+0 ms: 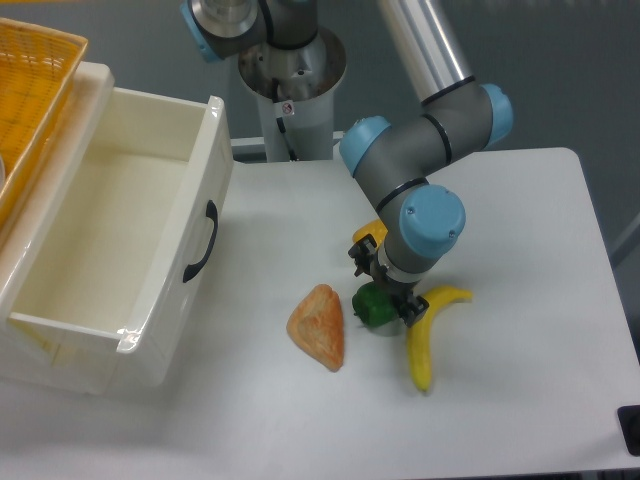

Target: Pick up the green chilies

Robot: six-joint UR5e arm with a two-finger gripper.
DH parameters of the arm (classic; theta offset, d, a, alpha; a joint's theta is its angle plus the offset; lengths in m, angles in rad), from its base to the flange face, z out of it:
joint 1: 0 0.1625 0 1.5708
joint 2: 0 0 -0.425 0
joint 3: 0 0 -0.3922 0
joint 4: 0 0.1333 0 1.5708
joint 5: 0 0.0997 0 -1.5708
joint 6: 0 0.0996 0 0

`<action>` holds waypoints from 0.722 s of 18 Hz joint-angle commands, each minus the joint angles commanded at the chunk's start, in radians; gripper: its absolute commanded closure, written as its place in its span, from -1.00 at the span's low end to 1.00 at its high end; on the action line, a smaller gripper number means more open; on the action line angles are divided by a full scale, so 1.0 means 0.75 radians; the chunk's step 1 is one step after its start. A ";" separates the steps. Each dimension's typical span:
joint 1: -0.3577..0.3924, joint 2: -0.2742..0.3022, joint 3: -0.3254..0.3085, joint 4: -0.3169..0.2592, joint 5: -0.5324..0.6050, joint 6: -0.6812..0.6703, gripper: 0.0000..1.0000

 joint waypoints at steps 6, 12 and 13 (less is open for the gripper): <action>0.000 -0.018 0.002 0.004 0.002 0.000 -1.00; -0.002 -0.027 0.000 0.002 0.004 0.000 -0.92; -0.002 -0.027 -0.002 0.000 0.006 -0.002 -0.75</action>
